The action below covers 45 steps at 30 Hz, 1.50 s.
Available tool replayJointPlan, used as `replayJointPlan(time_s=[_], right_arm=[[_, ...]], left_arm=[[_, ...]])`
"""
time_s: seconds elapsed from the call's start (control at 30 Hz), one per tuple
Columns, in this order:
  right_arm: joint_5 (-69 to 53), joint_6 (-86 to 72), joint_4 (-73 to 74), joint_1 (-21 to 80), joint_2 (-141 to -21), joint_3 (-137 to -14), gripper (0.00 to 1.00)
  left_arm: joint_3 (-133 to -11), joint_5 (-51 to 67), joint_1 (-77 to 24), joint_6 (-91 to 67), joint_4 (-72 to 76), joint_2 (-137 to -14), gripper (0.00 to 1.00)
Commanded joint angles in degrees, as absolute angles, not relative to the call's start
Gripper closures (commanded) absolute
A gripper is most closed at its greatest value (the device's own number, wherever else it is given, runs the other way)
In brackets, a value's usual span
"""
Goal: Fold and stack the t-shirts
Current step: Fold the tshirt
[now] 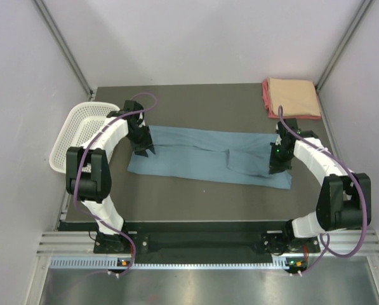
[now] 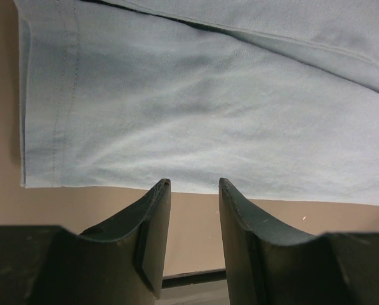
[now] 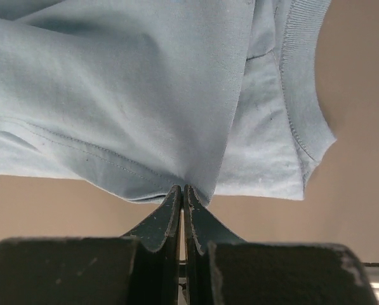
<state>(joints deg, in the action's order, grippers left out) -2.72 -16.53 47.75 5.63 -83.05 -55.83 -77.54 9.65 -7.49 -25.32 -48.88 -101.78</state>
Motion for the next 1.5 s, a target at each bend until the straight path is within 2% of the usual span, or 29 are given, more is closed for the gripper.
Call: replayJointPlan(time_s=[0.0,0.17,0.33,0.47,0.67,0.83,1.0,1.1,1.23,1.47], right_arm=[[-2.46,-16.09,50.09,5.8,-79.72,-59.58,1.0],[-2.9,-16.0,52.64,5.71,-78.84,-60.91,1.0],[-2.29,-15.73,51.24,5.71,-79.89,-55.82,0.98],[-1.76,-16.08,50.98,5.71,-81.12,-54.14,0.77],[-5.44,-14.24,48.96,5.8,-81.91,-62.29,0.57],[-12.91,-15.46,43.69,7.03,-87.18,-66.09,0.53],[-10.11,-19.07,42.28,6.24,-90.61,-66.8,0.49],[-8.18,-19.34,43.77,3.53,-91.14,-67.15,0.47],[-11.42,-18.29,43.68,-3.41,-91.58,-67.14,0.46],[-15.55,-18.98,42.46,-9.22,-94.92,-67.59,0.46]], left_arm=[[-79.45,10.28,-7.29,-24.43,-48.25,-101.6,0.59],[-79.54,10.46,-7.29,-24.26,-48.25,-101.95,0.59],[-79.37,10.72,-7.29,-24.26,-48.08,-101.95,0.59],[-79.45,10.81,-7.29,-24.0,-48.08,-101.78,0.59],[-81.82,11.51,-11.07,-20.92,-47.2,-100.9,0.55],[-81.65,23.71,-15.28,-19.95,-39.56,-101.33,0.52],[-83.76,35.05,-21.79,-22.83,-30.95,-104.94,0.5],[-84.81,36.39,-26.53,-25.13,-23.57,-107.66,0.47],[-89.02,35.42,-31.98,-26.89,-19.26,-115.11,0.46],[-95.18,35.85,-33.22,-35.93,-14.33,-123.83,0.47]])
